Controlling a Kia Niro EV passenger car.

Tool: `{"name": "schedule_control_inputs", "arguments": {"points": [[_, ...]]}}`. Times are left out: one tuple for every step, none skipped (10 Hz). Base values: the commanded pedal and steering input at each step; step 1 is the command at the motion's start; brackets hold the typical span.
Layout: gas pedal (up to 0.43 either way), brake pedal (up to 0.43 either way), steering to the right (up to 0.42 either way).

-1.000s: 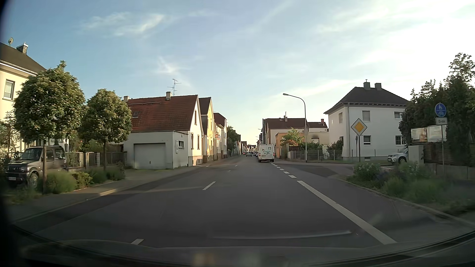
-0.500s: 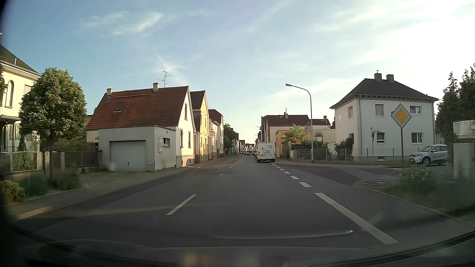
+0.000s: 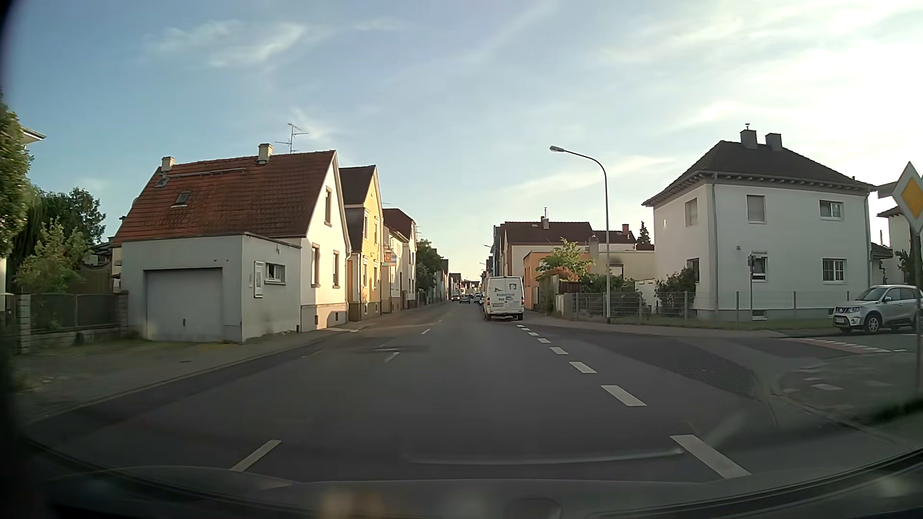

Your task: Follow the waypoints while adhering to traffic rules and regulations

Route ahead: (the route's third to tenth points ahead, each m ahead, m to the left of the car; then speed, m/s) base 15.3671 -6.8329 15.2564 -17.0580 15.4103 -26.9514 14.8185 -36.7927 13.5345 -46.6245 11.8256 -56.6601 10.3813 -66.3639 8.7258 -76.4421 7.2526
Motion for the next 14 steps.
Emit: {"name": "schedule_control_inputs", "arguments": {"points": [[0.000, 0.311, 0.095], [0.000, 0.311, 0.113], [0.000, 0.311, 0.138], [0.000, 0.311, 0.162], [0.000, 0.311, 0.176], [0.000, 0.311, 0.196], [0.000, 0.311, 0.224], [0.000, 0.311, 0.248], [0.000, 0.311, 0.284], [0.000, 0.305, 0.313], [0.000, 0.305, 0.343], [0.000, 0.299, 0.362], [0.000, 0.287, 0.385], [0.000, 0.268, 0.397]]}}
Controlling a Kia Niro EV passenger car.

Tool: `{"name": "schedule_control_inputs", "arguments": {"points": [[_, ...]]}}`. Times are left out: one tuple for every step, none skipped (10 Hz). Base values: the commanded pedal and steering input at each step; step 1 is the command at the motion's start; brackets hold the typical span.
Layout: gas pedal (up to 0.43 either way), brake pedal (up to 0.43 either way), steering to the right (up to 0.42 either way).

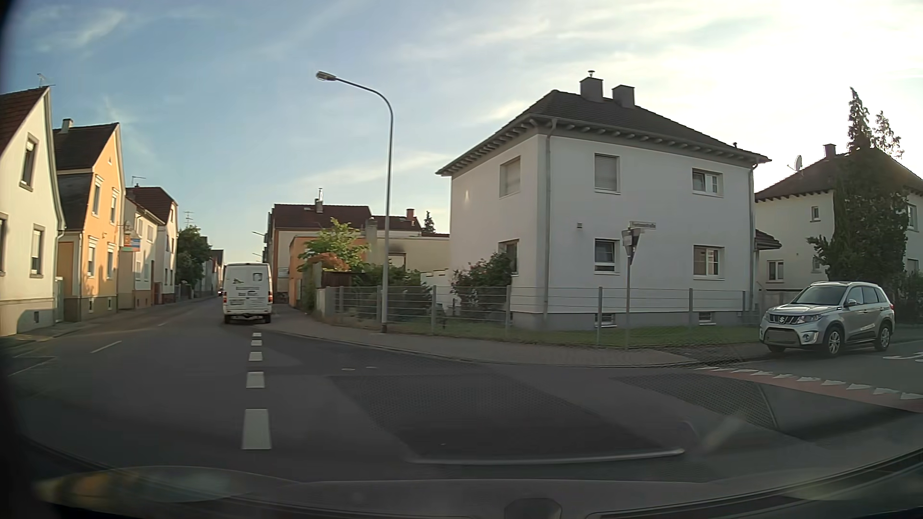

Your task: Follow the waypoints while adhering to traffic rules and regulations

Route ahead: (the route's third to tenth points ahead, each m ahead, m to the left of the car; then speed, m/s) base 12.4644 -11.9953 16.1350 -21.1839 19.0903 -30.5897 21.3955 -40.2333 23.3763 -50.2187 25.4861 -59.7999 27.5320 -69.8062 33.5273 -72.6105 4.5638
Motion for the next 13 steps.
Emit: {"name": "schedule_control_inputs", "arguments": {"points": [[0.000, 0.244, 0.405], [0.000, 0.220, 0.417], [0.000, 0.195, 0.432], [0.000, 0.159, 0.443], [0.000, 0.110, 0.454], [0.000, 0.073, 0.464], [0.000, 0.037, 0.473], [0.000, 0.037, 0.481], [0.000, 0.030, 0.485], [0.000, 0.030, 0.492], [0.000, 0.037, 0.504], [0.000, 0.037, 0.517], [0.000, 0.030, 0.528]]}}
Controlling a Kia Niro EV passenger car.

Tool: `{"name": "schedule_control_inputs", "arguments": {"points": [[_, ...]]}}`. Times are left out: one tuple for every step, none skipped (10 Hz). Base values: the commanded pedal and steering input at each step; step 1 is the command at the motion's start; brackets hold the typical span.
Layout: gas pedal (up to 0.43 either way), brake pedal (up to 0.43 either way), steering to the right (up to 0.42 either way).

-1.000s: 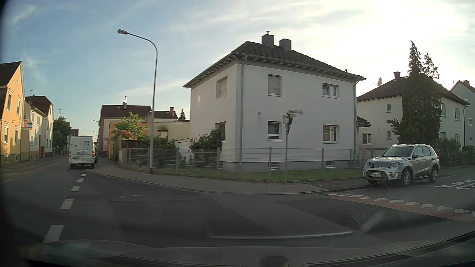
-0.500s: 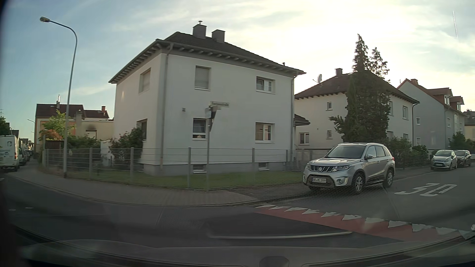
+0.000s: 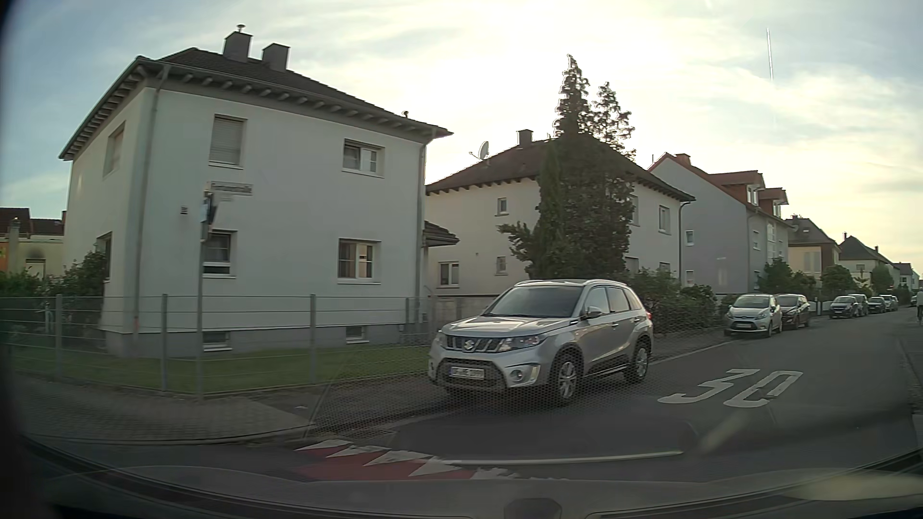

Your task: Follow the waypoints while adhering to traffic rules and regulations

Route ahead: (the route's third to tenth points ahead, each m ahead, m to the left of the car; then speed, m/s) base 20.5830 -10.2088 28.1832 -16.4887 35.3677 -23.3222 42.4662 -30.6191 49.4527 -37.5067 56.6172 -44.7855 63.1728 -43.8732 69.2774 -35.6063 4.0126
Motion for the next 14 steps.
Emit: {"name": "schedule_control_inputs", "arguments": {"points": [[0.000, 0.030, 0.529], [0.008, 0.030, 0.521], [0.059, 0.037, 0.510], [0.087, 0.030, 0.500], [0.087, 0.037, 0.492], [0.087, 0.030, 0.476], [0.087, 0.030, 0.450], [0.098, 0.037, 0.420], [0.098, 0.030, 0.393], [0.110, 0.037, 0.358], [0.118, 0.030, 0.326], [0.118, 0.030, 0.285], [0.118, 0.030, 0.250], [0.118, 0.030, 0.210]]}}
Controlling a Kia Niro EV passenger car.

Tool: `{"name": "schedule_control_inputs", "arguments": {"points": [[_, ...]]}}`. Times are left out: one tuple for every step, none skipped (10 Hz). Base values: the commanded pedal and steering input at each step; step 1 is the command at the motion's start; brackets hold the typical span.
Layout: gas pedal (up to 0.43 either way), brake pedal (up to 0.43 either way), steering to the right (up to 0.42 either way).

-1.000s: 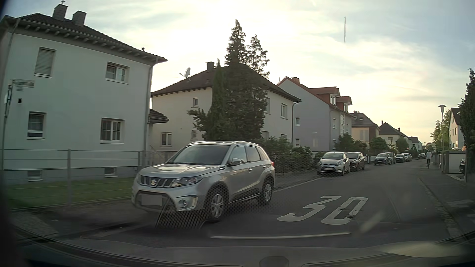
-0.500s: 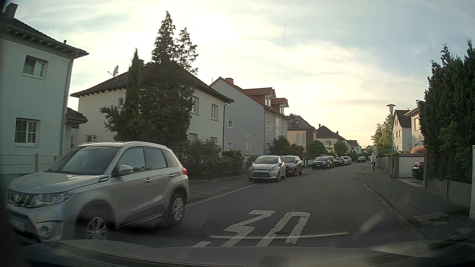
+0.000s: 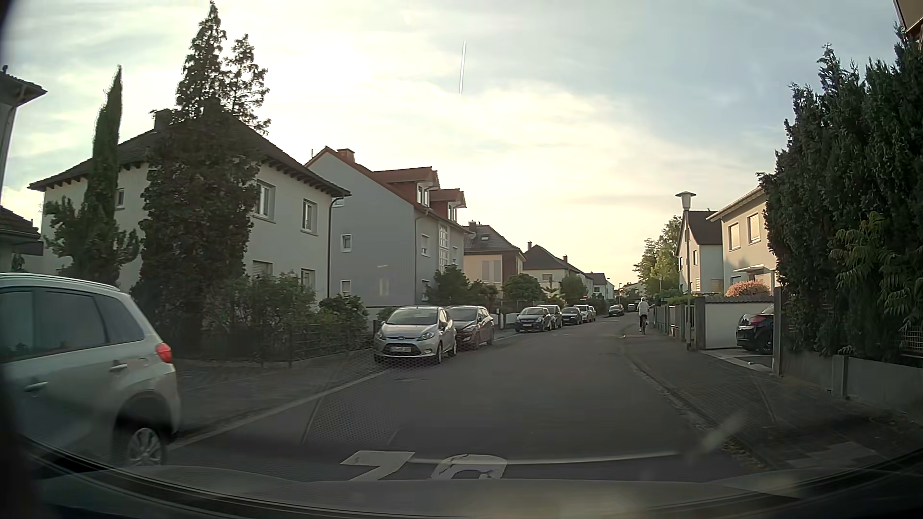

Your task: Follow the waypoints while adhering to traffic rules and regulations

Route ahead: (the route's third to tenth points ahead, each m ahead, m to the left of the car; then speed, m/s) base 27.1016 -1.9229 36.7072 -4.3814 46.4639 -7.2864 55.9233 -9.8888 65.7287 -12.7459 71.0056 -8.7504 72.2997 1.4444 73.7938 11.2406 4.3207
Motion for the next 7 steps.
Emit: {"name": "schedule_control_inputs", "arguments": {"points": [[0.118, 0.030, 0.181], [0.118, 0.037, 0.147], [0.118, 0.030, 0.113], [0.118, 0.030, 0.093], [0.130, 0.030, 0.074], [0.130, 0.030, 0.059], [0.130, 0.030, 0.038]]}}
